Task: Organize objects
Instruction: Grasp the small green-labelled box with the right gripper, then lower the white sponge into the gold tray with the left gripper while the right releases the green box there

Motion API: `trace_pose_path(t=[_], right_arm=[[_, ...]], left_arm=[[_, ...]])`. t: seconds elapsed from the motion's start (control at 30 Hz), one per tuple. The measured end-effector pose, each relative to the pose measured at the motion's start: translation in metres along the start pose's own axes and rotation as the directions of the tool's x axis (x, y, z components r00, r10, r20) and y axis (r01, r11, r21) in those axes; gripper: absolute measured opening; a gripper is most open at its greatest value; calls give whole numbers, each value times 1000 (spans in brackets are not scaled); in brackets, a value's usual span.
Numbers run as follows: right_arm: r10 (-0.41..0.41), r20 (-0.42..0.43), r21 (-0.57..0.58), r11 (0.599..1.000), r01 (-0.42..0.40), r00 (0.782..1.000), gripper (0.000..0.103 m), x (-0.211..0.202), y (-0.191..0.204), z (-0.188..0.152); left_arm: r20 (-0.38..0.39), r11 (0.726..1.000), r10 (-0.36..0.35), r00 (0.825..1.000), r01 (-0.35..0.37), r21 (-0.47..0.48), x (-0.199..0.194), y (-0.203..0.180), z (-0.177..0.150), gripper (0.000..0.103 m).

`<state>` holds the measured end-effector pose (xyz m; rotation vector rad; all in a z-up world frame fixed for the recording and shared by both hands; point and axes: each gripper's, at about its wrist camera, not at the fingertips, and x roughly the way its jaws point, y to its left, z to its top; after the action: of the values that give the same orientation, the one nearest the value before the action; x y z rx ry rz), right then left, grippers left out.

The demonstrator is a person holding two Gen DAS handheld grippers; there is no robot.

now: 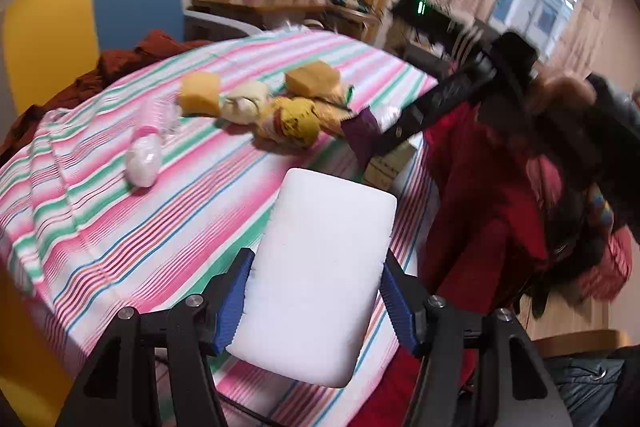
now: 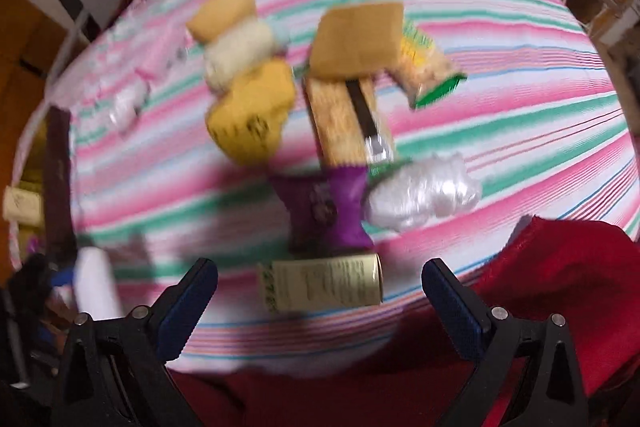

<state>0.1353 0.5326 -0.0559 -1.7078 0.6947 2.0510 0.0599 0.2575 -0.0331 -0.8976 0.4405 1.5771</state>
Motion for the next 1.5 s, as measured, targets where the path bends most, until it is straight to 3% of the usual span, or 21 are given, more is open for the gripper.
trace_pose_path(t=[0.2,0.23,0.27,0.3,0.33,0.57,0.7,0.8,0.9,0.93,1.03,1.07,1.1,1.17,1.27,1.3,1.43,1.5], right_arm=[[-41,-78,-43,998,38,996,101,21,9,4],[-59,-96,-56,997,54,994,97,25,11,4],[-88,-119,-77,994,80,989,82,30,13,4],[-125,-142,-96,989,112,982,74,36,15,3],[-148,-160,-114,985,131,976,73,41,16,2],[-197,-105,-187,967,175,975,72,25,32,-10],[-135,10,-231,964,134,991,72,-13,54,-24],[-1,128,-292,956,39,992,72,-45,87,-28],[107,209,-381,924,-19,972,72,-61,135,-26],[151,223,-416,908,-46,963,72,-64,152,-27],[258,239,-502,858,-108,936,72,-61,211,-30],[282,237,-521,845,-124,930,72,-62,227,-31],[316,226,-544,826,-149,922,72,-60,248,-32],[356,201,-574,798,-184,913,72,-55,277,-32],[393,151,-599,766,-232,907,72,-37,323,-28],[404,129,-603,757,-252,906,72,-31,337,-28],[457,25,-594,722,-354,889,77,-2,381,-27],[477,-18,-583,709,-397,879,97,9,396,-30]], left_arm=[[54,996,26,998,-21,-92,-29,13,-14,63],[60,994,34,998,-28,-105,-32,16,-16,63],[70,992,40,997,-31,-122,-37,19,-19,63],[80,990,47,996,-36,-139,-40,22,-22,63],[89,986,55,995,-40,-163,-46,26,-26,63],[143,957,143,979,-100,-271,-83,48,-48,63],[174,922,225,959,-152,-357,-110,68,-63,63],[179,880,302,937,-201,-430,-130,86,-79,63],[163,822,397,903,-271,-501,-154,106,-97,63],[147,787,442,885,-305,-536,-162,116,-105,63],[104,713,510,854,-352,-607,-177,138,-122,63],[75,667,544,836,-376,-643,-184,148,-131,63],[57,642,557,829,-386,-663,-186,154,-136,63],[27,577,583,812,-391,-717,-195,166,-151,63],[-15,507,617,787,-412,-757,-203,173,-170,65],[-28,489,626,779,-420,-765,-205,175,-177,66],[-50,465,622,781,-420,-779,-203,178,-192,74],[-57,456,621,782,-419,-785,-201,180,-196,81]])
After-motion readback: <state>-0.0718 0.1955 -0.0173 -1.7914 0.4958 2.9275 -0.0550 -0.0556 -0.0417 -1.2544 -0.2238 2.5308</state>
